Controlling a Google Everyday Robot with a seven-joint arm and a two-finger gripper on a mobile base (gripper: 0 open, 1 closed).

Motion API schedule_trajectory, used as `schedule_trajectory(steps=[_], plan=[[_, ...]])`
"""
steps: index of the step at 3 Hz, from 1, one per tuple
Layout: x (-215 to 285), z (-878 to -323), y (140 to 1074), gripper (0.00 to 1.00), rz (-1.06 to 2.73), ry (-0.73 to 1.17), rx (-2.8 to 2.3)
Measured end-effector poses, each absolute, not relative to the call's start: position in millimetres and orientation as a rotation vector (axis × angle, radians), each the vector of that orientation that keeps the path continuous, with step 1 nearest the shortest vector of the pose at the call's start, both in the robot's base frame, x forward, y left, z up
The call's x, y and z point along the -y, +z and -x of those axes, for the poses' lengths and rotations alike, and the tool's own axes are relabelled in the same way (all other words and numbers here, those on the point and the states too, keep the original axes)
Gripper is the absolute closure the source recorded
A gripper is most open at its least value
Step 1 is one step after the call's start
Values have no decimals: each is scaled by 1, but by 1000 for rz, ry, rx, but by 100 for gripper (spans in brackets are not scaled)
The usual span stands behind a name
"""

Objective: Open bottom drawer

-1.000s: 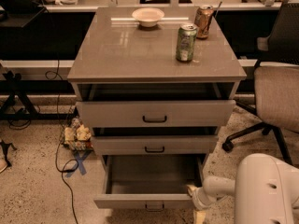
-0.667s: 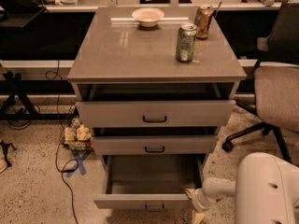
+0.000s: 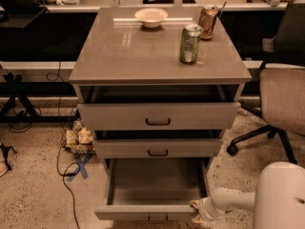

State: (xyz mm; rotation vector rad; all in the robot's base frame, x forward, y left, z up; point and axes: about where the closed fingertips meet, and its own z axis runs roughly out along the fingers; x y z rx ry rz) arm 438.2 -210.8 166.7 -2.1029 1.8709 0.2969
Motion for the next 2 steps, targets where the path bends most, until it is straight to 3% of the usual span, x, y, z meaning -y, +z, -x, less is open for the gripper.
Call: schedule_trajectory(steps=[1, 2], plan=[[216, -431, 170, 96, 2071, 288, -1873], [229, -419, 173, 100, 2008, 276, -1885]])
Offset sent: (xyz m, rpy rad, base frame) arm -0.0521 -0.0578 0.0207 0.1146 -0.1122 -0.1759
